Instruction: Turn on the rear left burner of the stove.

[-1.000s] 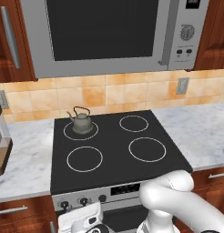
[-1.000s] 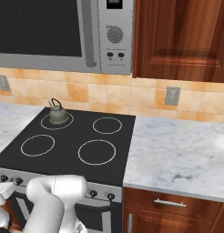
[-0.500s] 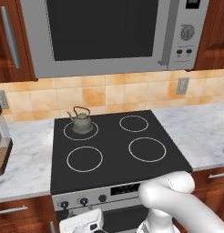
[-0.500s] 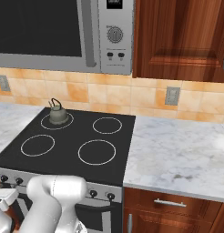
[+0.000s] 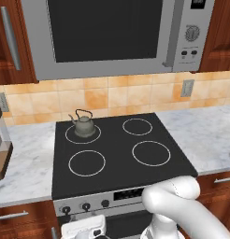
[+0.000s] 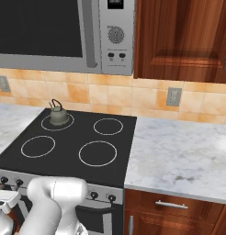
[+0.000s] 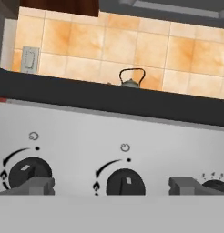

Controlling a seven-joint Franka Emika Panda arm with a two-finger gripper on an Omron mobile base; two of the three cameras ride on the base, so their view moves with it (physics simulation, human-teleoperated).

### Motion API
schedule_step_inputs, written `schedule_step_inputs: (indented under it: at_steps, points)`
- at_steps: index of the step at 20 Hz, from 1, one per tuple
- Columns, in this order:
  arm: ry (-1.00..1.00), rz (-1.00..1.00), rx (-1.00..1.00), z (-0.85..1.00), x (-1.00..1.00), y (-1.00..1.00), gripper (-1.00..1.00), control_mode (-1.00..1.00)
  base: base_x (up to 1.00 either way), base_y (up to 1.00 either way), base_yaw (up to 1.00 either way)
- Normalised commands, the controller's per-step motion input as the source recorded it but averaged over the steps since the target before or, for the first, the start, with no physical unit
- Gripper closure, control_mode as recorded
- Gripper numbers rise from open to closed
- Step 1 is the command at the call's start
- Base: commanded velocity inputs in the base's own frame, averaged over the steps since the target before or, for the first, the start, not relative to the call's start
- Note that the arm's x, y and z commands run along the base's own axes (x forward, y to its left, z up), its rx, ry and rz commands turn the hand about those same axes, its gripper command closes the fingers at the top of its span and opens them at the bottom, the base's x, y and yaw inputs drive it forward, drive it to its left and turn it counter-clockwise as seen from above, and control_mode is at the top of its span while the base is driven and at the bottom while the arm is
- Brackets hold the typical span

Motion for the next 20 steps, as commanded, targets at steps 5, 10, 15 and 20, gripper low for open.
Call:
schedule_step_inputs:
  at_steps: [5, 10, 15, 20]
  points:
    - [0.02, 0.0, 0.07, -0.05, 0.15, -0.13, -1.0, -1.0, 0.0, 0.0, 0.0]
    - [0.0, 0.0, 0.0, -0.2, 0.1, -0.09, -1.0, -1.0, 0.0, 0.0, 0.0]
    - [0.01, 0.0, 0.0, -0.16, 0.16, -0.04, -1.0, -1.0, 0.0, 0.0, 0.0]
    - [0.01, 0.0, 0.02, -0.12, 0.29, 0.0, -1.0, -1.0, 0.0, 0.0, 0.0]
